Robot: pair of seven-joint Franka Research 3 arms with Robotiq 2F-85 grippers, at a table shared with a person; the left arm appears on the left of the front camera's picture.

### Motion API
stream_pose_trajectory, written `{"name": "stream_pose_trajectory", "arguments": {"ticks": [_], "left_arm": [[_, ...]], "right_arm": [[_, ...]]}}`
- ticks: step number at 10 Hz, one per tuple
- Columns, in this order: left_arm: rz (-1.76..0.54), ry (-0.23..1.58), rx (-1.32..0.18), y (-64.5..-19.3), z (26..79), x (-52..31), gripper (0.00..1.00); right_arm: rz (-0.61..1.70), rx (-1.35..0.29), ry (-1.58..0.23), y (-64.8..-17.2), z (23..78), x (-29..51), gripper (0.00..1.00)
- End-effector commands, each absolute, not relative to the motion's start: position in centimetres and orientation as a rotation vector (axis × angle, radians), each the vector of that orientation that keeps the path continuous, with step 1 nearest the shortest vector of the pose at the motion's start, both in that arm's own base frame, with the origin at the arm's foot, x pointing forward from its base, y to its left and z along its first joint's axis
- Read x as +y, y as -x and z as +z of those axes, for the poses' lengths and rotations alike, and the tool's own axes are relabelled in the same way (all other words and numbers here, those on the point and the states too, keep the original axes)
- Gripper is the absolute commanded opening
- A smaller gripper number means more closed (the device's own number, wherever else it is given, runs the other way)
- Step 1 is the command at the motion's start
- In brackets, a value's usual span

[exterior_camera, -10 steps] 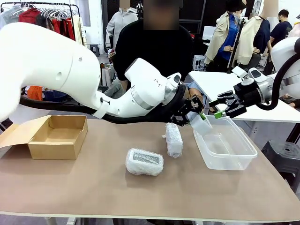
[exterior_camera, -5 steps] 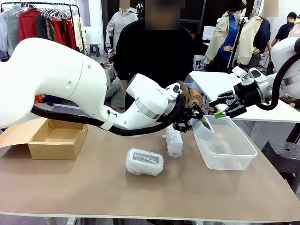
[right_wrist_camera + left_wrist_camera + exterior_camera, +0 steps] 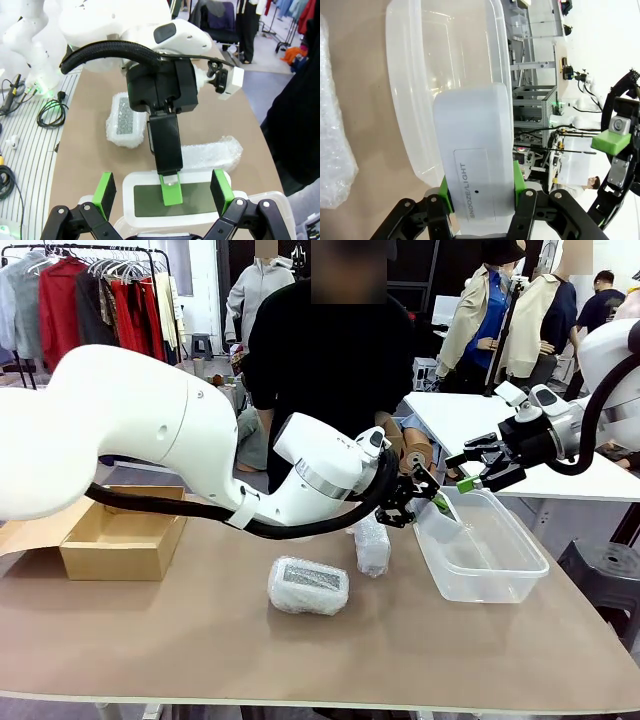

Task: Separate and place wrapped and unwrapped clocks.
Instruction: If the picked Digital clock is wrapped, place it in the Package Box ; if not, place it in the Organizing box.

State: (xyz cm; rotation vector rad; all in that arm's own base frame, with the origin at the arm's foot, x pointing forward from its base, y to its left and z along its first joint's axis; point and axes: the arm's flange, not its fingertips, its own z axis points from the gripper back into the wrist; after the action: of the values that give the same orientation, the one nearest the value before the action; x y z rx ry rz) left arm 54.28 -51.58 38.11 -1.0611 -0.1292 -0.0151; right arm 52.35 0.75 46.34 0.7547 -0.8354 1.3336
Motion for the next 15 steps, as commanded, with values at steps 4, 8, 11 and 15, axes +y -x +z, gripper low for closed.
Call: {"name": "stream_pose_trajectory", "arguments": {"ticks": [4, 8, 11, 15], "left_arm": [[-0.044, 1.131, -0.136, -55.4, 37.7, -54.2, 0.00], [-0.048, 1.124, -0.116, -56.6, 36.7, -56.2, 0.00], [-0.032, 1.115, -0.109, -57.4, 35.6, -57.0, 0.00], [-0.048, 1.111, -0.093, -57.8, 34.9, -58.4, 0.00]], "right_arm": [[1.334, -0.838, -0.752, -52.4, 46.5, 0.7, 1.00], [1.334, -0.838, -0.752, -52.4, 46.5, 0.7, 1.00], [1.334, -0.838, -0.752, -52.4, 46.5, 0.7, 1.00], [1.334, -0.838, -0.752, -52.4, 46.5, 0.7, 1.00]]}}
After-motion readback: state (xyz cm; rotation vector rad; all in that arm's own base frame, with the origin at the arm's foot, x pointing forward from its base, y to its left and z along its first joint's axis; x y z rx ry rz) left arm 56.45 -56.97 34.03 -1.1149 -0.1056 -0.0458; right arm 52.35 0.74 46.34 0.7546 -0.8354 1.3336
